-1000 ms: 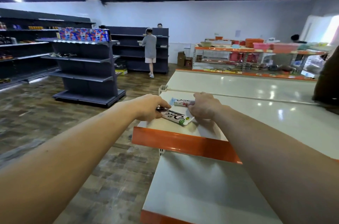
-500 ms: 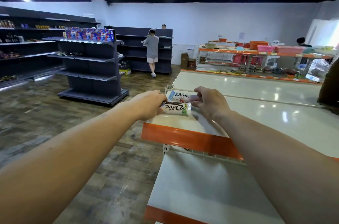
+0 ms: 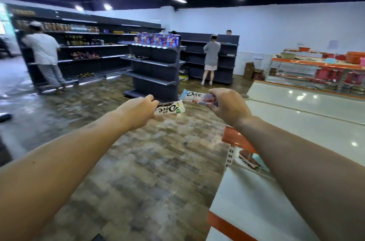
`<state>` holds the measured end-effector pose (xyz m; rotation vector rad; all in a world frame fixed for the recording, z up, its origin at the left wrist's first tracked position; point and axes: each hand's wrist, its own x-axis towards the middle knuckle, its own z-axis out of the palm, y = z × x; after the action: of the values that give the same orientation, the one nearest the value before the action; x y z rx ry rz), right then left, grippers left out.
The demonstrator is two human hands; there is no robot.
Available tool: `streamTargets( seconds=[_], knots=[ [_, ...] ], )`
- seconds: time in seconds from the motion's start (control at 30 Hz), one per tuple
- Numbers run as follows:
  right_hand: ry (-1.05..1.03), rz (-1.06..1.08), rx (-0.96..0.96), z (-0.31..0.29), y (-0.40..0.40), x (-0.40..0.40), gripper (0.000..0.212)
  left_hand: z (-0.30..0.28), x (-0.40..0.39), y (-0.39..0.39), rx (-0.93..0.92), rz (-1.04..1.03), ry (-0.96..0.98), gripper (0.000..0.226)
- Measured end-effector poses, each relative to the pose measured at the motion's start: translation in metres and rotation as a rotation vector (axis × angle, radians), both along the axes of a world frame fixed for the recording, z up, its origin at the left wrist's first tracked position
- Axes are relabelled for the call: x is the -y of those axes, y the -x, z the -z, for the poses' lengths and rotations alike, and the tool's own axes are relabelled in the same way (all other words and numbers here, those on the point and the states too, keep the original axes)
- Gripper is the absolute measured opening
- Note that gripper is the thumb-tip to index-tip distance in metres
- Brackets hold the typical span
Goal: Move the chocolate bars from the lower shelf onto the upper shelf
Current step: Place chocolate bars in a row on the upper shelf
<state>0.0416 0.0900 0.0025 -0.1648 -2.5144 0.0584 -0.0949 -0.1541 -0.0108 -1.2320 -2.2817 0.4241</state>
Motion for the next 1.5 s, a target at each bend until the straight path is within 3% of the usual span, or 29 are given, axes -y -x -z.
streamTargets(
  seconds=[0.23, 0.53, 0.63, 0.8, 1.0, 1.27, 1.5],
  knots=[
    [-0.023, -0.158, 0.086, 0.038, 0.048, 0.087, 0.045, 0.034, 0.114, 0.007, 0.0, -0.128, 0.016, 0.036],
    [0.063, -0.265, 0.162, 0.146, 0.068, 0.165, 0.042, 0.127, 0.222, 0.021, 0.203, -0.282, -0.018, 0.036],
    [0.1, -0.284, 0.204, 0.186, 0.073, 0.184, 0.042, 0.163, 0.244, 0.022, 0.275, -0.262, -0.112, 0.031],
    [0.151, -0.273, 0.26, 0.233, 0.077, 0.213, 0.042, 0.222, 0.264, 0.028, 0.477, -0.405, -0.354, 0.032],
    [0.168, -0.253, 0.288, 0.26, 0.09, 0.232, 0.036, 0.262, 0.269, 0.041, 0.663, -0.419, -0.481, 0.038],
    [0.164, -0.167, 0.336, 0.29, 0.155, 0.217, 0.037, 0.277, 0.243, 0.08, 0.824, -0.371, -0.595, 0.069],
    [0.169, -0.153, 0.416, 0.313, 0.257, 0.185, 0.039, 0.296, 0.201, 0.167, 1.008, -0.417, -0.604, 0.056]
  ],
)
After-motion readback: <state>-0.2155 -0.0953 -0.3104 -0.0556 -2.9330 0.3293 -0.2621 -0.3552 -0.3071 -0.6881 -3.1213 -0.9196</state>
